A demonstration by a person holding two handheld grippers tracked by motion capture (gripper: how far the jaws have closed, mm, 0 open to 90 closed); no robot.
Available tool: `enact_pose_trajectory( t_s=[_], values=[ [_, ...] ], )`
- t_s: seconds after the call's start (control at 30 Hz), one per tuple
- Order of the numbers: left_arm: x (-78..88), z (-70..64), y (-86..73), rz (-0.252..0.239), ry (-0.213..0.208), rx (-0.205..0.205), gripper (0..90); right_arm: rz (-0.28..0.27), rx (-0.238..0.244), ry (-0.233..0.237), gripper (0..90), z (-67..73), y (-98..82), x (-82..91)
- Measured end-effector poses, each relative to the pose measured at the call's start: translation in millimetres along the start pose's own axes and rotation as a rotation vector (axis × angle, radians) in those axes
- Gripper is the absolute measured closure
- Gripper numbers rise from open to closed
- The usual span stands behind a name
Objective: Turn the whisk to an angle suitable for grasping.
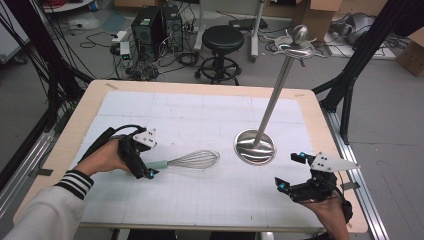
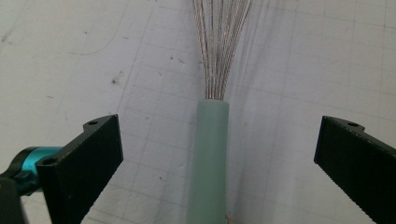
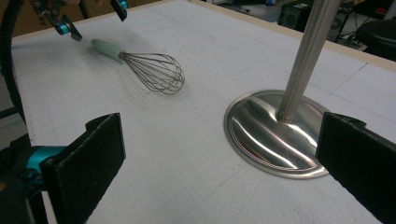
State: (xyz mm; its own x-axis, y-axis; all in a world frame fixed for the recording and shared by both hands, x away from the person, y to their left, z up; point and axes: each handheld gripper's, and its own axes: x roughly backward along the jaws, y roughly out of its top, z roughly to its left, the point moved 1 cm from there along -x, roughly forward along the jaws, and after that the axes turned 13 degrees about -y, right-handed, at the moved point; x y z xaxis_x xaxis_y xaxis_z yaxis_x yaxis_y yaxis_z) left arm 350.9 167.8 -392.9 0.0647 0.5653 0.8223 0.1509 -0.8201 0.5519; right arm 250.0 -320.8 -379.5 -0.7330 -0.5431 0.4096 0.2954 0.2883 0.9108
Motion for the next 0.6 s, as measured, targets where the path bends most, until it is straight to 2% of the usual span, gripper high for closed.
enact_pose_trajectory(
  t_s=[0.13,0.17,0.3,0.5,0.6],
  values=[
    [-5.7,3.5,-0.5,0.022,-0.007,0.015,1.9,-0.001,-0.003,-0.001,0.5,0.1,0.0,0.0],
    [-8.4,5.8,-1.2,0.045,-0.013,0.018,3.7,-0.002,-0.004,0.000,0.5,0.1,0.0,0.1],
    [-14.5,8.6,-2.3,0.076,-0.027,0.039,8.3,-0.002,-0.003,0.000,0.5,-0.1,-0.1,-0.2],
    [-19.4,10.7,0.2,0.115,-0.031,0.040,12.5,0.001,-0.007,0.002,0.5,0.0,-0.8,-0.8],
    [-23.4,11.3,8.4,0.168,-0.044,0.034,17.5,0.000,-0.003,0.004,0.5,0.1,-0.6,-1.4]
  ],
)
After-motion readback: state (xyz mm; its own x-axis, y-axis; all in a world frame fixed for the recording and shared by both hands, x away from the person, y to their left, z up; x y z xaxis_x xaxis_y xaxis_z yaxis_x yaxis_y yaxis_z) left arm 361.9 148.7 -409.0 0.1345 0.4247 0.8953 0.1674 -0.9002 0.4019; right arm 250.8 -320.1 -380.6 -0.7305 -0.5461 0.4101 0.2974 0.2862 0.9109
